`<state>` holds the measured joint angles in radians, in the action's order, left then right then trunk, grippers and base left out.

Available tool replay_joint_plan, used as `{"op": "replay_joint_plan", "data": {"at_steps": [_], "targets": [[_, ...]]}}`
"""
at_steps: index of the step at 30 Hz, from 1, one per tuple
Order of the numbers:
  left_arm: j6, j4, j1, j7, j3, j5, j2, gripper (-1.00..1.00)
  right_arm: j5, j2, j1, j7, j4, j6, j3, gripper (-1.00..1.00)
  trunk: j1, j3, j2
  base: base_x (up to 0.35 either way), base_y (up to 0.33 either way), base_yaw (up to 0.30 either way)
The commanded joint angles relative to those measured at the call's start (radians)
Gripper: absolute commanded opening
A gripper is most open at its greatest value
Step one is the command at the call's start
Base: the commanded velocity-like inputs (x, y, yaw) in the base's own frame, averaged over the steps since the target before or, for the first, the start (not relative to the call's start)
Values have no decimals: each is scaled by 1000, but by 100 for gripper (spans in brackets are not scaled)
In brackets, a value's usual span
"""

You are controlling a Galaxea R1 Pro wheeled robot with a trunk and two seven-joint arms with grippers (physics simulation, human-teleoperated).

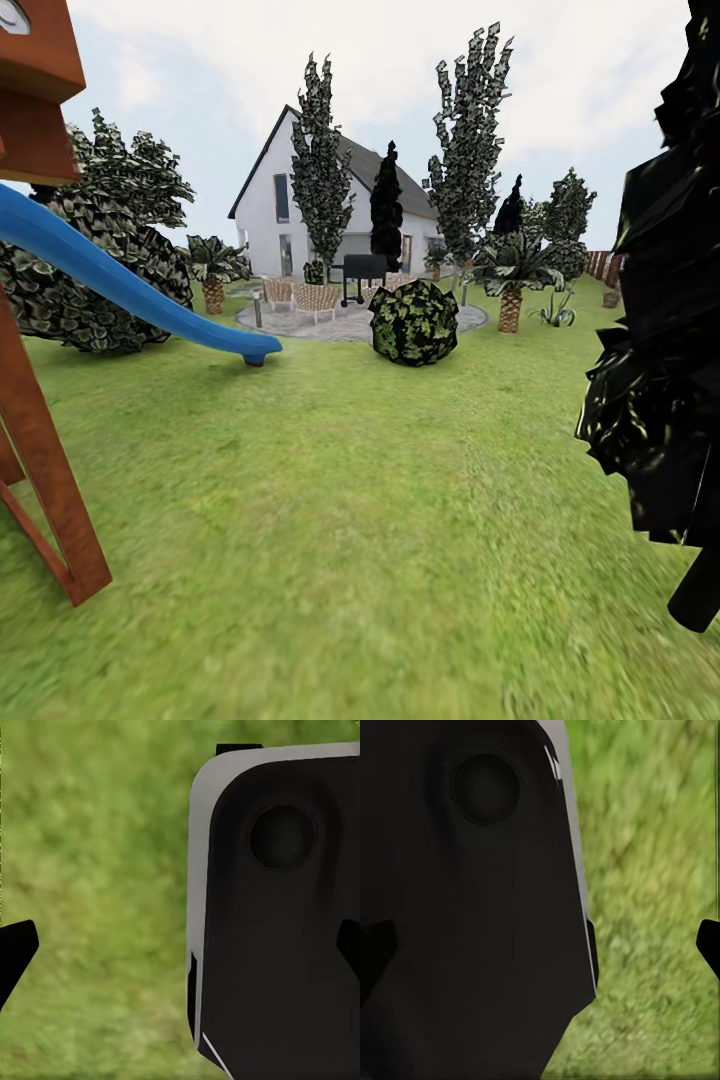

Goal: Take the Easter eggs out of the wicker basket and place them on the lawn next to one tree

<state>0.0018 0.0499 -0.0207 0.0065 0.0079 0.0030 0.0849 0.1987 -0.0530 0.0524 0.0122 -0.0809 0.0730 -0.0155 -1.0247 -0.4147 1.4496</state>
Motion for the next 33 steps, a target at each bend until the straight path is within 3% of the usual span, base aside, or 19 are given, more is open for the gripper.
{"op": "replay_joint_plan", "data": {"at_steps": [1,11,15,18,33], "targets": [[1,3,-1,0,1,1,1,100,8,-1,1,1,-1,1,-2,100,0,-1,0,228,0,0],[2,2,-1,1,1,2,2,100,18,-3,1,-1,6,-10,2,100,0,-1,0,316,0,0],[2,2,-1,1,1,2,1,100,10,10,1,-33,4,-129,-6,100,0,-1,0,328,0,0],[2,2,-1,1,1,2,1,100,6,28,1,-111,2,-178,-8,100,0,-1,0,328,0,0],[3,2,-1,1,1,2,1,100,3,49,1,-135,-6,-182,-11,100,0,-1,0,328,0,0]]}}
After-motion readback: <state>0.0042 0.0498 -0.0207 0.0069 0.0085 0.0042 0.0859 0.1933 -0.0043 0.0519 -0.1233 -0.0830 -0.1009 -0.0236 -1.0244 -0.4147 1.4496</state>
